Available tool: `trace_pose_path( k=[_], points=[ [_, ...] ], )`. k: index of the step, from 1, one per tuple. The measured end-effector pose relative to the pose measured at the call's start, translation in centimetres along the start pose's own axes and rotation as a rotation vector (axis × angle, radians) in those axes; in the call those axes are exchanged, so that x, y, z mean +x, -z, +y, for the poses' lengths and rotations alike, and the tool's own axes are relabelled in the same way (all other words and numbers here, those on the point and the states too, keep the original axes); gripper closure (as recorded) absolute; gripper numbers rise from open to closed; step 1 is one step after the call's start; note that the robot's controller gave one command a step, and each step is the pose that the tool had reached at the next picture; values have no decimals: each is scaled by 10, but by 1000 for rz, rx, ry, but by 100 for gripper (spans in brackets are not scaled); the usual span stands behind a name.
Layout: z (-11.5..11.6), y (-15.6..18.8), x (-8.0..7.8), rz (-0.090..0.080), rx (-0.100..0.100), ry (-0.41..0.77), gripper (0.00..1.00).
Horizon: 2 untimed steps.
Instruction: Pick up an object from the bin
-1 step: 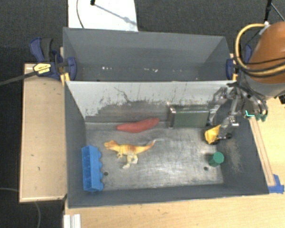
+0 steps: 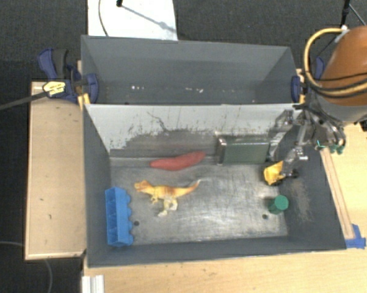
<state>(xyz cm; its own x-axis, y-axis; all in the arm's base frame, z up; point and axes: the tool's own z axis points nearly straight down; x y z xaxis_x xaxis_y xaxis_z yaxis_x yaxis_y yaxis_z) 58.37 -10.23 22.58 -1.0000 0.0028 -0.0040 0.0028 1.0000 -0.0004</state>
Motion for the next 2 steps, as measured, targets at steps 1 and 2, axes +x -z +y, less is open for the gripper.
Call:
trace_pose_path(
  k=[1,2],
  points=[
    [-20,-61,16,-5,0,-47,0],
    [-49,-133,0,-1,1,-37,100]
  ],
)
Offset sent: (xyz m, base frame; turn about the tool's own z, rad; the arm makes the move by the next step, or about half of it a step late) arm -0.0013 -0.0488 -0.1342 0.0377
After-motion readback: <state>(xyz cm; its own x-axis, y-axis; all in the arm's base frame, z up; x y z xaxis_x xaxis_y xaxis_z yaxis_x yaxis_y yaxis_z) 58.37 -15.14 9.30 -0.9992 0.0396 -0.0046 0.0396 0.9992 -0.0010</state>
